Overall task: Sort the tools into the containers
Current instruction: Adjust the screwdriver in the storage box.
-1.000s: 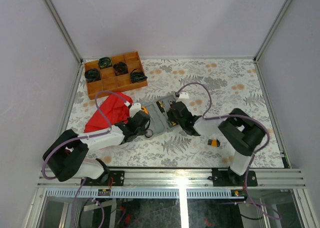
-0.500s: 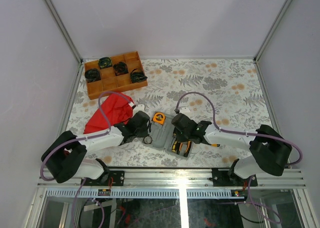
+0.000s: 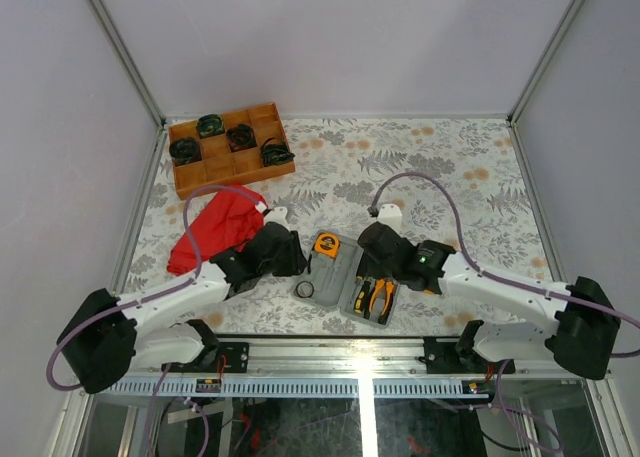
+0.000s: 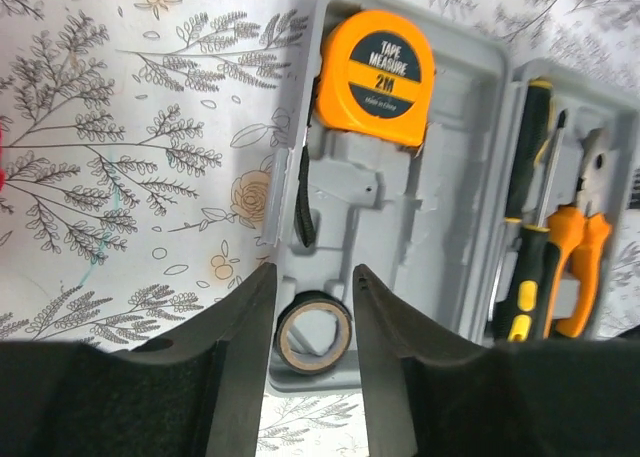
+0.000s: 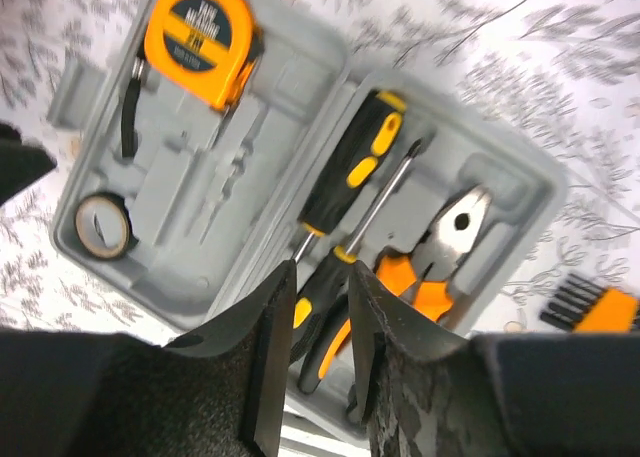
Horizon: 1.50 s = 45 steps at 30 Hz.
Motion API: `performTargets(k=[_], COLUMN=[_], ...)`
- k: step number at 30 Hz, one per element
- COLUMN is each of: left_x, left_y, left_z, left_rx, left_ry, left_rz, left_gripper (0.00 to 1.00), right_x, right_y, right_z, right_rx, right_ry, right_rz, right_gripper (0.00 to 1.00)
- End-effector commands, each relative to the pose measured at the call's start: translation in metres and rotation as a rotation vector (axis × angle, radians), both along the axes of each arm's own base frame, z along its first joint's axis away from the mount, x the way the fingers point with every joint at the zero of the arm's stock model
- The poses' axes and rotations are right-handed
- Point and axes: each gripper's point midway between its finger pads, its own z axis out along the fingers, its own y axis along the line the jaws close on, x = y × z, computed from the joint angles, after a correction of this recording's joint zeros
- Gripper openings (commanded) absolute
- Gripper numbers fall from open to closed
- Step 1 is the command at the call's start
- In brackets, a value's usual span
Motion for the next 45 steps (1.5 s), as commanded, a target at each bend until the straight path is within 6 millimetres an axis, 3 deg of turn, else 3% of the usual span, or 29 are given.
performTargets(k=[1,5,8,11,20,26,34,45], left_x=[0.002,0.002,-0.002,-0.008,-0.033,-0.037,-0.045,-0.048], left_y=[0.008,0.012,-0.001,-0.026,-0.117,-0.155,-0.167,-0.176], left_z=[0.024,0.036,0.045,0.054,0.047,0.036,0.008,-0.001], left_rx=[0.011,0.011,-0.013,-0.020,-0.022,-0.061,-0.003,0.003], left_ry=[-0.045,-0.067,-0.078,-0.092,-0.086,-0.057,-0.011,-0.003], left_rz=[0.029,0.047,0.022,-0.030,-0.196,-0.258,-0.319,-0.369], left_gripper=[0.37,0.39,0.39,0.39,0.34,0.33,0.27,0.24], right_x=[0.023,0.025,0.026,0.026,0.037,0.036,0.036,0.044], right_y=[-0.031,-0.044,-0.047,-0.046,-0.052,-0.058,-0.059,-0.064], right_z=[0.018,0.007,-0.002,-0.012,-0.023,-0.028,-0.026,-0.006], right_rx=[-0.004,0.055,0.071,0.081,0.165,0.173,0.193,0.251], right_ry=[-0.091,-0.039,-0.004,0.037,0.057,0.080,0.059,-0.072], right_rz=[-0.125,-0.145,-0.135,-0.120,-0.171,-0.175,-0.170,-0.190], right_gripper=[0.35,0.35,0.35,0.33,0.30,0.30,0.28,0.31])
